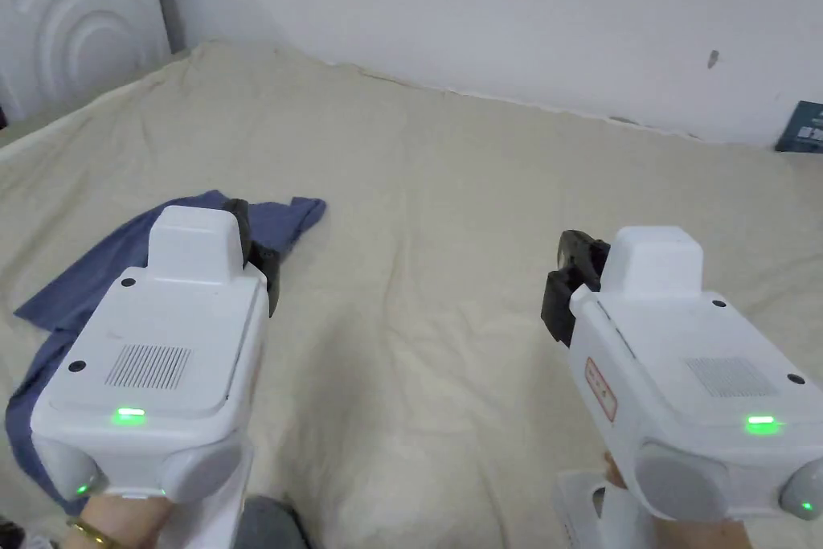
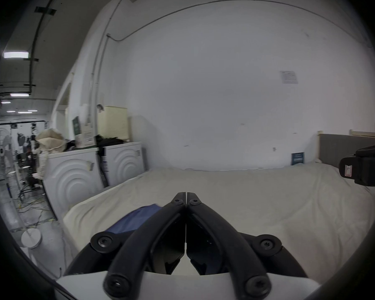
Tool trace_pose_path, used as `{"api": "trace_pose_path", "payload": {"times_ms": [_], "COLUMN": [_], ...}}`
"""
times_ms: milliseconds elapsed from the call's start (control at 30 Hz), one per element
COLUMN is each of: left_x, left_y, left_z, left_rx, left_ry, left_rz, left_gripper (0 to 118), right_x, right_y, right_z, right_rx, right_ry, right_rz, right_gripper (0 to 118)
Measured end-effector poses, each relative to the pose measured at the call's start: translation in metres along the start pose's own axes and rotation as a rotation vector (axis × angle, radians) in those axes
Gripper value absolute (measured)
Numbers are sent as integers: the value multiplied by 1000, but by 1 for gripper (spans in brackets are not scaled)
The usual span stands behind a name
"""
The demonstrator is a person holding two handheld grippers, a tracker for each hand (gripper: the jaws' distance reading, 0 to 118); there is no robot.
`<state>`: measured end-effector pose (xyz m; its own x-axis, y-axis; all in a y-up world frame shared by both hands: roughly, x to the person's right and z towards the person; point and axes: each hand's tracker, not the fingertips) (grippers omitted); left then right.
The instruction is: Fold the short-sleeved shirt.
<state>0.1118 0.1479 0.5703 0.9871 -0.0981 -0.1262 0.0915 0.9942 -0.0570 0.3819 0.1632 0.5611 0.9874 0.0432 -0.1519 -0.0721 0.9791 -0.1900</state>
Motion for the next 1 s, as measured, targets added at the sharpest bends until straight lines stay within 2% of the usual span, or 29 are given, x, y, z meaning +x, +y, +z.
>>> {"api": "trace_pose_path", "payload": {"times_ms": [267, 467, 633, 667, 733, 767, 800, 833, 900, 1000], "left_x": [-61, -80, -88, -90, -97, -100, -103, -106, -112, -115], "left_y": [-11, -19, -21, -20, -15, -13, -11, -10, -10, -7], "left_z": [26, 33, 23, 18, -1, -13, -27, -44, -68, -122], "left_rx": [-30, -58, -95, -113, -175, -206, -235, -269, -256, -340], "left_ry": [177, 236, 249, 246, 216, 193, 183, 170, 122, 40], "left_rz": [21, 43, 87, 114, 142, 135, 121, 112, 135, 163], "left_gripper": [0, 0, 3, 8, 40, 64, 95, 117, 118, 118], "right_x": [-62, -84, -88, -87, -86, -84, -83, -82, -78, -73], "right_y": [3, 2, 1, 1, 1, 0, 0, 0, -1, 0], "right_z": [-23, -30, -33, -34, -36, -37, -38, -39, -42, -51], "right_rx": [-8, -17, -28, -30, -33, -33, -33, -36, -41, -53], "right_ry": [200, 272, 282, 283, 286, 287, 285, 282, 279, 282], "right_rz": [37, 66, 68, 69, 66, 58, 49, 41, 20, 12], "right_gripper": [1, 1, 1, 1, 1, 1, 1, 1, 1, 1]}}
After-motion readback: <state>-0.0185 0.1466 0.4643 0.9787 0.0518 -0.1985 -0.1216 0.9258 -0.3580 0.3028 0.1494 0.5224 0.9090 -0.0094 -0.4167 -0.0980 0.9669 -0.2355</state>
